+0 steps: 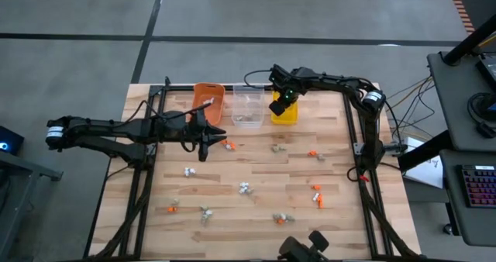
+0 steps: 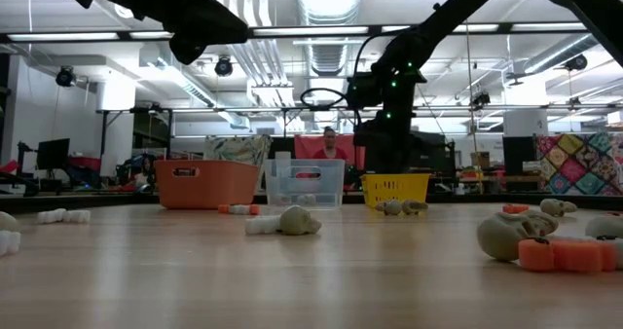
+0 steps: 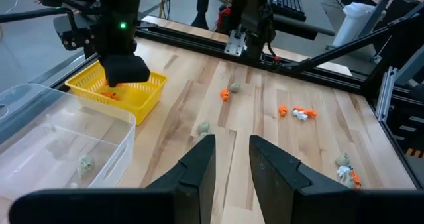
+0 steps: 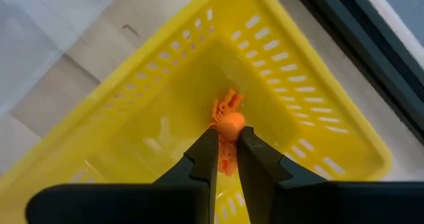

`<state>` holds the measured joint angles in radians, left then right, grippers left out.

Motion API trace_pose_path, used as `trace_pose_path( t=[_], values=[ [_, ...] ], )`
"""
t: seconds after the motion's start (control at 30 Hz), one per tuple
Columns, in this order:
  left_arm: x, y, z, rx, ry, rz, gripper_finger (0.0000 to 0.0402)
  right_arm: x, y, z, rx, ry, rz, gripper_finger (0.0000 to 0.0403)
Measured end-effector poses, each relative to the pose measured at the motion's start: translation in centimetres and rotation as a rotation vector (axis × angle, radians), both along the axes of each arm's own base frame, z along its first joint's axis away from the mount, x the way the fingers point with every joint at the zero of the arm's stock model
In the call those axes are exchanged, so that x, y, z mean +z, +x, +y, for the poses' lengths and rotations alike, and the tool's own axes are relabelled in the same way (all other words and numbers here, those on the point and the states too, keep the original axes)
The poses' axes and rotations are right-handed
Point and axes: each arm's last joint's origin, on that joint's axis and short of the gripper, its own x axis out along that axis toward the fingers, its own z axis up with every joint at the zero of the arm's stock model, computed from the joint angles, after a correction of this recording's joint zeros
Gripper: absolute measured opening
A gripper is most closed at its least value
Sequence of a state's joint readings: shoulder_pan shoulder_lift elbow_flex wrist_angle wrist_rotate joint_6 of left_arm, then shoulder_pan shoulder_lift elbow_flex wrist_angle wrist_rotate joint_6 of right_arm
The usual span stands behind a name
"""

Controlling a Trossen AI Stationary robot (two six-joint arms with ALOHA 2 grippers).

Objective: Sort Halloween decoration
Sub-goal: Put the orange skeleton toy into the yellow bin, then put the gray skull toy into the transparent bin

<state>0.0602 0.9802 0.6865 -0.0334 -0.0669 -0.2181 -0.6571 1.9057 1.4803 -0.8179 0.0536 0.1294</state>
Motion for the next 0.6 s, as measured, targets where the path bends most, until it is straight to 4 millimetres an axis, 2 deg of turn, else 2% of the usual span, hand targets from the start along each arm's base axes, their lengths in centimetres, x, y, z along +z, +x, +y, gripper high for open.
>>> trace_pose_path(
  t=[0.13,0.43,0.6],
  values=[
    [0.00,0.00,0.00,0.000,0.000,0.000,0.0075,0.02,0.07,-0.05,-0.043,0.002,-0.016,0.0047],
    [0.00,0.00,0.00,0.000,0.001,0.000,0.0075,0.04,0.06,-0.16,-0.086,0.005,-0.030,0.0132],
    [0.00,0.00,0.01,0.001,0.000,0.000,0.0075,0.62,0.11,-0.21,-0.082,0.002,-0.033,0.0161]
  ],
)
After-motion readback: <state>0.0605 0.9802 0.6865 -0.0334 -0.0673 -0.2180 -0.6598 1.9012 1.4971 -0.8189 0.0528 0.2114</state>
